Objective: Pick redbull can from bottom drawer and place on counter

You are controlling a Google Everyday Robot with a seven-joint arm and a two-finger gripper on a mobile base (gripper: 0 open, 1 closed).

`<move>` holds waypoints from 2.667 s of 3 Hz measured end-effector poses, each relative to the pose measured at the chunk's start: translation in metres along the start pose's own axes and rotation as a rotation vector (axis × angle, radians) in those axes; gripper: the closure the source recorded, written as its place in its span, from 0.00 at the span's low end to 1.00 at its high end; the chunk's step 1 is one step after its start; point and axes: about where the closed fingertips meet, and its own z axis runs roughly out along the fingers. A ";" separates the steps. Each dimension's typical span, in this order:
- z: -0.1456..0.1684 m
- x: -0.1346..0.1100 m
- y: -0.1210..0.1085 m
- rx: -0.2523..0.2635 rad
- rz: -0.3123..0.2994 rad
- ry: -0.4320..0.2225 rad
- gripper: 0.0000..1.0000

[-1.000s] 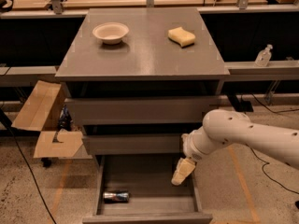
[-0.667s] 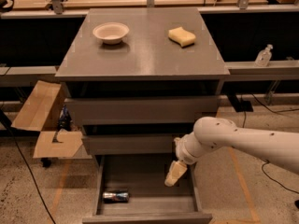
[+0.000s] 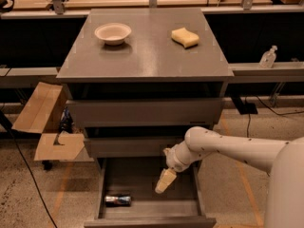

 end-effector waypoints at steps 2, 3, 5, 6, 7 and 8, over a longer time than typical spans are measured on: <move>0.026 0.007 0.000 -0.031 -0.036 0.048 0.00; 0.064 0.013 -0.008 -0.054 -0.073 0.025 0.00; 0.135 0.024 -0.025 -0.022 -0.124 -0.021 0.00; 0.142 0.026 -0.026 -0.016 -0.122 -0.027 0.00; 0.143 0.030 -0.023 -0.037 -0.115 -0.030 0.00; 0.159 0.037 -0.019 -0.059 -0.108 -0.045 0.00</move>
Offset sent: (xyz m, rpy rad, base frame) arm 0.0002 0.0147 -0.0613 -0.0454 0.0287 0.0991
